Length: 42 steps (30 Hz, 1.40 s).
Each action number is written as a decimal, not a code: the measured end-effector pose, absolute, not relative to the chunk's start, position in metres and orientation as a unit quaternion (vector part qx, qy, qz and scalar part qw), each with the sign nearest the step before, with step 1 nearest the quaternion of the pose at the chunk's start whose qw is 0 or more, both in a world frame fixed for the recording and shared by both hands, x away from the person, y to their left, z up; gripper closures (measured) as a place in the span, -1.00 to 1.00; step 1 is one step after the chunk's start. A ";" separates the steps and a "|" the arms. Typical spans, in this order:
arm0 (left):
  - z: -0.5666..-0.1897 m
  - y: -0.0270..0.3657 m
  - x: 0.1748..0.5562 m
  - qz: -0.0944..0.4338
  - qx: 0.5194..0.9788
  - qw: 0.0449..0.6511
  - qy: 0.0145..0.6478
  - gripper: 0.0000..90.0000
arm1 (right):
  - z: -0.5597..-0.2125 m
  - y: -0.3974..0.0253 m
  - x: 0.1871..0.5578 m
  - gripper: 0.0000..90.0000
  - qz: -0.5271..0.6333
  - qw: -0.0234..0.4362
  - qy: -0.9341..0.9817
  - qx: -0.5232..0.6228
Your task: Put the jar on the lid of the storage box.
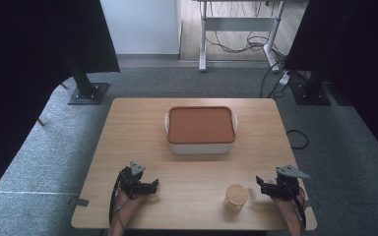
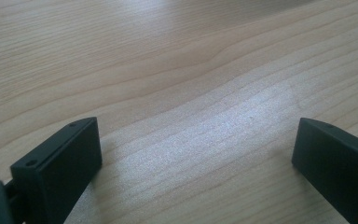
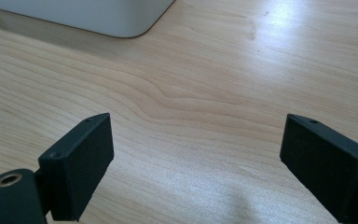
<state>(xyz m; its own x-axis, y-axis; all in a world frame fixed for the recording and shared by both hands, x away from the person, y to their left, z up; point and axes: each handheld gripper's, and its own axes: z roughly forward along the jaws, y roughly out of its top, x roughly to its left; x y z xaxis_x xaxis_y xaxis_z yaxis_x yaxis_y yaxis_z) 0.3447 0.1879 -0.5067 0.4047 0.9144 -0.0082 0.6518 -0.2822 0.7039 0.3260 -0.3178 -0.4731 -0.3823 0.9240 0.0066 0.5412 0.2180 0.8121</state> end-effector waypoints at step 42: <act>-0.507 0.188 0.345 0.204 0.774 0.321 0.505 -0.97 | -0.441 -0.306 0.267 -0.79 0.451 0.250 0.738 0.435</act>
